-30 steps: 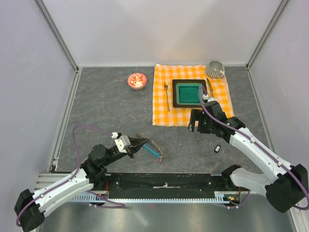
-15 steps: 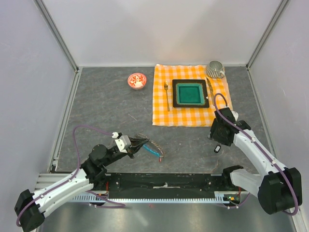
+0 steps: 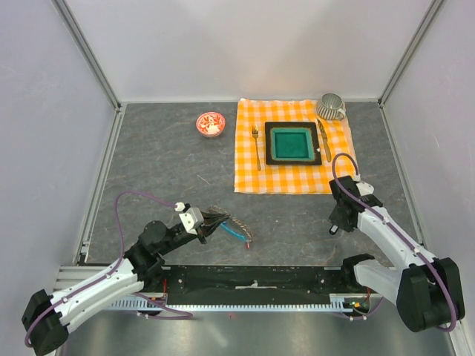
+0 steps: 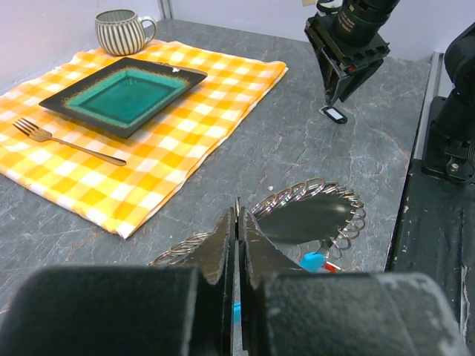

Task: Put the keys on the keyring

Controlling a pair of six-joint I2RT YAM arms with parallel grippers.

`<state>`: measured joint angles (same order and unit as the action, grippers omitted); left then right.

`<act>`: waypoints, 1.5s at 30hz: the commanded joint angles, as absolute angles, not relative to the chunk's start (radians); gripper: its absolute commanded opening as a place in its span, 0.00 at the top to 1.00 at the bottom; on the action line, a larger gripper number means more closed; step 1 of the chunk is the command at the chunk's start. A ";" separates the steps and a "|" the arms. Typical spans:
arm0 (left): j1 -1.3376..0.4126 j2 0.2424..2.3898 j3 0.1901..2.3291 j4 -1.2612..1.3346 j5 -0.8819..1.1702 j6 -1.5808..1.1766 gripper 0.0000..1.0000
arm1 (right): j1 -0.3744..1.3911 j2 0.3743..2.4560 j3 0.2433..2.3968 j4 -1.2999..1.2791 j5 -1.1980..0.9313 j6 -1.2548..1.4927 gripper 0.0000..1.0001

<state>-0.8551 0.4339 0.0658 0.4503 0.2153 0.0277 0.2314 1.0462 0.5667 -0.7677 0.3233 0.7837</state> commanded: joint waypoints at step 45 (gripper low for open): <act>-0.856 0.414 0.091 0.509 0.230 0.052 0.98 | 0.581 1.397 0.811 -0.626 0.088 0.457 1.00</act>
